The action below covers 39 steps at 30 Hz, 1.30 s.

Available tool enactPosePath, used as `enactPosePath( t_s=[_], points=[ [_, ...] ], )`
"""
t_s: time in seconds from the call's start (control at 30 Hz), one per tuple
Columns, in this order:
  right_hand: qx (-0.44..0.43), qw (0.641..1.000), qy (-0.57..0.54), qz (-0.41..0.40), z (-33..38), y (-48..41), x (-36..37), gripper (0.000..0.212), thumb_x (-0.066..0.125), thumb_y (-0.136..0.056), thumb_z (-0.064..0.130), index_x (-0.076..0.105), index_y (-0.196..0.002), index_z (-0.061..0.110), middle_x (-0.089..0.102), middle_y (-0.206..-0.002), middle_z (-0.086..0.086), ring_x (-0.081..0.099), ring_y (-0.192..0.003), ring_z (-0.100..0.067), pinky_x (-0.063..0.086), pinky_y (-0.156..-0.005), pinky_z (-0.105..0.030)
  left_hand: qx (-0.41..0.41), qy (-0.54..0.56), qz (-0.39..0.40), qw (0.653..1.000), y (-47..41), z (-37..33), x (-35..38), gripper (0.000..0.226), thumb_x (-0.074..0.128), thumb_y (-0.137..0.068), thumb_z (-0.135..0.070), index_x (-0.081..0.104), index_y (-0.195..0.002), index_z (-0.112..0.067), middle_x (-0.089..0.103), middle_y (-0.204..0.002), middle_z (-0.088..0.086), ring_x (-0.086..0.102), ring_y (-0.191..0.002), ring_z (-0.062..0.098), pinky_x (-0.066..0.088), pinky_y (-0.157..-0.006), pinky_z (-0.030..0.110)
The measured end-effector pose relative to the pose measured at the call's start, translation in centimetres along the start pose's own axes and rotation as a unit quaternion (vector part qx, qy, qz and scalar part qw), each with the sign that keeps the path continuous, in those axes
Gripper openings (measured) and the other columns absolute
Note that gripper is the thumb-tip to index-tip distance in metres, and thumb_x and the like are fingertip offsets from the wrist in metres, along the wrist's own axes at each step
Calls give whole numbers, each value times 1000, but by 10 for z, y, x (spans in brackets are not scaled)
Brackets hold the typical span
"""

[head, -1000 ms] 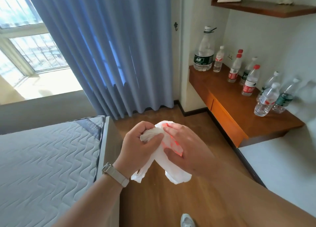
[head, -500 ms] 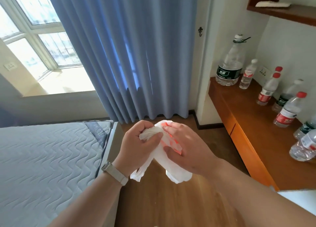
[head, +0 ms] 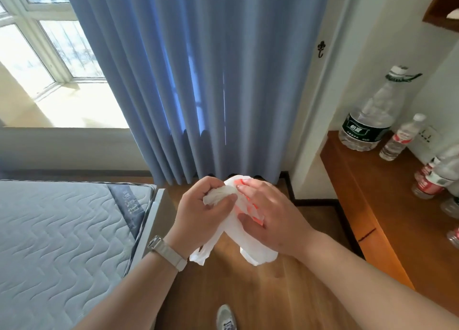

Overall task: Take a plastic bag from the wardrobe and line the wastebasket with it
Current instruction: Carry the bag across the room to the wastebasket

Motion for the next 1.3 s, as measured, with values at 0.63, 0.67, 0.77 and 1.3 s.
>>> enactPosePath(
  t_s=[0.63, 0.67, 0.77, 1.3],
  points=[
    [-43, 997, -55, -13, -97, -221, 41, 55, 51, -94, 45, 38, -145, 27, 43, -148, 7, 39, -135, -10, 43, -106, -35, -4, 13, -52, 999, -226, 58, -21, 29, 76, -80, -9, 61, -77, -34, 60, -69, -19, 57, -63, 3, 45, -56, 11],
    [-53, 997, -60, -10, -105, -235, 44, 55, 51, -94, 46, 38, -144, 27, 43, -148, 7, 39, -135, -11, 43, -106, -35, -7, 12, -58, 998, -239, 63, -20, 27, 76, -80, -9, 61, -78, -32, 60, -69, -19, 56, -63, 3, 44, -56, 11],
    [-72, 995, -69, 1, -135, -279, 52, 55, 49, -95, 47, 38, -145, 26, 42, -148, 6, 40, -135, -13, 42, -107, -35, -21, 7, -78, 997, -282, 74, -15, 21, 75, -81, -7, 63, -80, -24, 61, -69, -17, 56, -62, 2, 44, -56, 11],
    [-198, 971, -109, 76, -236, -484, 72, 57, 52, -90, 45, 38, -143, 28, 41, -147, 8, 40, -133, -12, 40, -107, -37, -52, -7, -223, 973, -451, 114, -12, 19, 78, -78, -8, 63, -79, -19, 59, -65, -10, 55, -59, 8, 47, -55, 20]
  ],
)
Point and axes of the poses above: each hand's wrist, its own y-axis away from the middle knuckle, its own x-axis out of the palm, z = x × y, the point moved 4 cm from there along -y, towards the middle knuckle
